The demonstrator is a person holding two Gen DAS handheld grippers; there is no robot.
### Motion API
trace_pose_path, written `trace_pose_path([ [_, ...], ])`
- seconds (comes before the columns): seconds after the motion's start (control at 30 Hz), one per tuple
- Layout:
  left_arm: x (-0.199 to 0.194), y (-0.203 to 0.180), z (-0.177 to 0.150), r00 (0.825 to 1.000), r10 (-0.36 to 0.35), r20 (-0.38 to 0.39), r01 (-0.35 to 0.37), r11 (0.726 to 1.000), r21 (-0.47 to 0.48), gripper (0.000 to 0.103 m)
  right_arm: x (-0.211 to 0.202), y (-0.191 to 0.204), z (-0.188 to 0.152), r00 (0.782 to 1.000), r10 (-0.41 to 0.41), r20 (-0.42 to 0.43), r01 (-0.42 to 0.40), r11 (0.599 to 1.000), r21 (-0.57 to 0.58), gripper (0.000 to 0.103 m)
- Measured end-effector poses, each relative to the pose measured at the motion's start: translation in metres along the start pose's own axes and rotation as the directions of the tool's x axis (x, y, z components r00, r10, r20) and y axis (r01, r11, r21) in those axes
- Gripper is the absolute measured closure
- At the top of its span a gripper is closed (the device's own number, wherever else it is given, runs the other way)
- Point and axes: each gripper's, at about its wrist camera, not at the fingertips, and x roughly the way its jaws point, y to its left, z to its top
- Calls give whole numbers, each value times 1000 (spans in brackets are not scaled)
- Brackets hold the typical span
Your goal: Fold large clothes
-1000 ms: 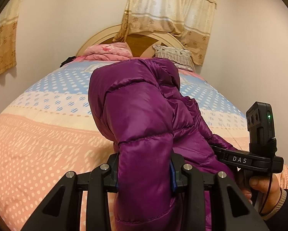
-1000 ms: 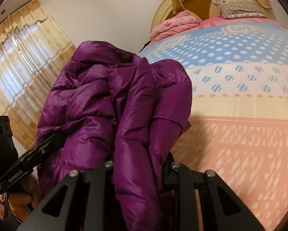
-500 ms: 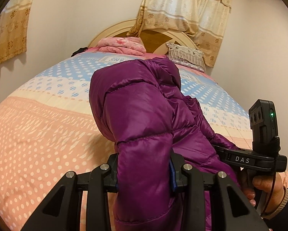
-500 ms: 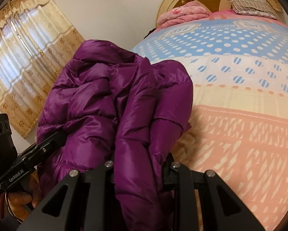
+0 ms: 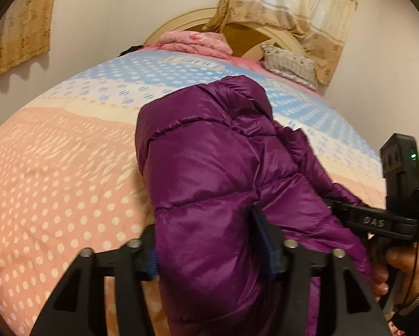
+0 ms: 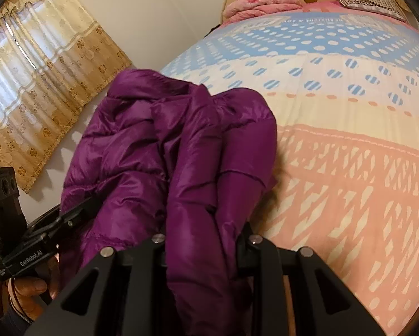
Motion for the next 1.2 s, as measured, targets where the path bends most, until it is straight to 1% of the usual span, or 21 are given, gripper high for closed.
trace_pose_path([
  [0.07,2,2,-4,1000,24,-1,-24,1000,-3,31,2,0,-1,1000,-16,-3,16,1000,-9,73],
  [0.17,3,5,-7,999,37,-1,-37,999,-18,25,4,-1,-3,1000,-30,-7,30,1000,-7,69],
  [0.3,4,5,-9,999,51,-1,-51,998,-24,21,6,-2,-3,999,-49,-8,49,999,-8,65],
  [0.37,5,5,-9,999,54,-2,-54,998,-29,19,7,-2,-4,998,-63,-8,63,998,-9,61],
  [0.47,6,7,-10,999,53,-2,-54,998,-46,17,7,0,-6,997,-83,-3,83,996,-18,57],
  [0.67,7,5,-14,998,69,9,-68,997,-45,15,8,4,-6,991,-136,3,136,990,-46,53],
  [0.8,5,2,-15,996,90,11,-89,995,-40,15,8,6,-5,989,-148,-3,147,988,-51,52],
  [0.83,3,0,-14,995,99,11,-99,994,-36,15,7,6,-3,988,-154,-4,153,987,-52,50],
  [0.9,-7,-6,-11,990,136,25,-136,990,-33,15,-1,8,-1,983,-186,2,186,981,-52,41],
  [0.93,-17,-8,-10,988,149,49,-147,988,-34,15,-7,11,-1,981,-196,12,196,979,-50,35],
  [0.97,-25,-10,-9,985,158,67,-155,987,-40,15,-18,15,-2,981,-195,25,196,979,-55,32],
  [1.0,-41,-14,-6,983,159,97,-155,987,-45,15,-28,19,-3,978,-207,39,209,976,-64,31],
  [1.07,-69,-24,-3,977,162,139,-158,987,-41,15,-57,30,-6,964,-253,81,259,963,-72,29],
  [1.1,-79,-28,-3,973,173,154,-169,985,-37,15,-72,35,-9,960,-260,102,267,961,-65,29],
  [1.17,-114,-42,-1,959,205,195,-203,979,-34,15,-106,47,-18,954,-258,152,268,962,-47,26],
  [1.2,-126,-45,-2,957,198,214,-196,980,-32,15,-123,54,-24,950,-253,183,265,963,-44,24],
])
